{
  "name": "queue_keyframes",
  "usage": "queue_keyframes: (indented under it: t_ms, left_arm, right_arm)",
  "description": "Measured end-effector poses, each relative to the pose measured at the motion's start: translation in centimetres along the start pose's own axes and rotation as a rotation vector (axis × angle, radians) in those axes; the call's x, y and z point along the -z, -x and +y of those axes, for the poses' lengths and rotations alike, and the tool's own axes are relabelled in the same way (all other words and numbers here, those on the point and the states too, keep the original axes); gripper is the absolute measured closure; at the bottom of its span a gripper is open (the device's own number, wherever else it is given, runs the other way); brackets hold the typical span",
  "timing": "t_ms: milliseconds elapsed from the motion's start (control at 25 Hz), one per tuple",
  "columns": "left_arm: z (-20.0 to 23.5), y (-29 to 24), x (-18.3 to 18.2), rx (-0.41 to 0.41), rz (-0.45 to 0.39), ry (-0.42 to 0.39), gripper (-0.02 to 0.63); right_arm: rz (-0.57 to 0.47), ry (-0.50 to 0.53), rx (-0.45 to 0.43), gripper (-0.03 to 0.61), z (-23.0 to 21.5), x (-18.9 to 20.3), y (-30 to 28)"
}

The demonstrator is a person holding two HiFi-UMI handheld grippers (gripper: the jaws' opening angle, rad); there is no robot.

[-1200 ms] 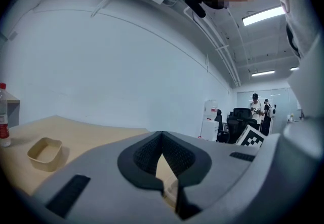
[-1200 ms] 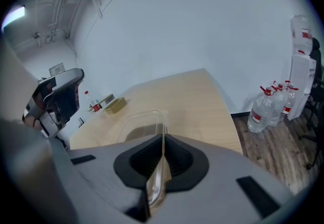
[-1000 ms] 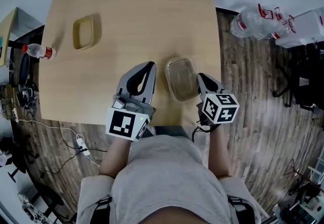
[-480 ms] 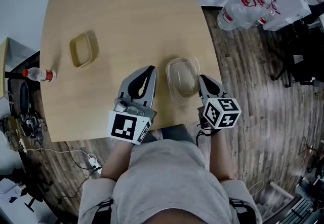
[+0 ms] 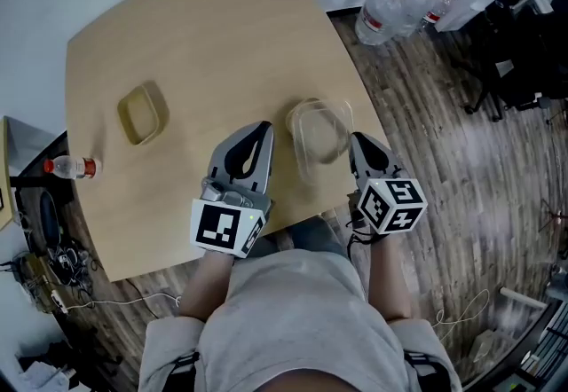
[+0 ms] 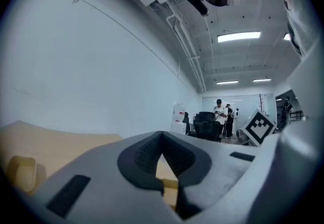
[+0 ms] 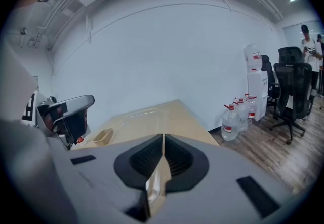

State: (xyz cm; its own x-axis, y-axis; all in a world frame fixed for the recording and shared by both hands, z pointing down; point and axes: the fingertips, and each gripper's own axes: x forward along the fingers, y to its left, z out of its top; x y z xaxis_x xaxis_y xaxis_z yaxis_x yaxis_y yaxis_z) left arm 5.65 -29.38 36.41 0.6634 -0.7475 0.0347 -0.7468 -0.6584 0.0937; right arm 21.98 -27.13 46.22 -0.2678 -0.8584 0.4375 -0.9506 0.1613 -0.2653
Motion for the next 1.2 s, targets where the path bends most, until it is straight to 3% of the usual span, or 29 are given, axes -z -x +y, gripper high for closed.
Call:
queue_keyframes:
  t_ms: [600, 1200]
  left_arm:
    - [-3.3, 1.0, -1.7, 0.189, -0.030, -0.029, 0.598]
    - [-6.9, 3.1, -2.8, 0.307, -0.051, -0.059, 0.598]
  right_arm:
    - [-0.191, -0.038, 0.137, 0.557, 1.8, -2.6, 7.1]
    - [-0.358, -0.009, 0.251, 0.557, 3.4, -4.0, 14.4]
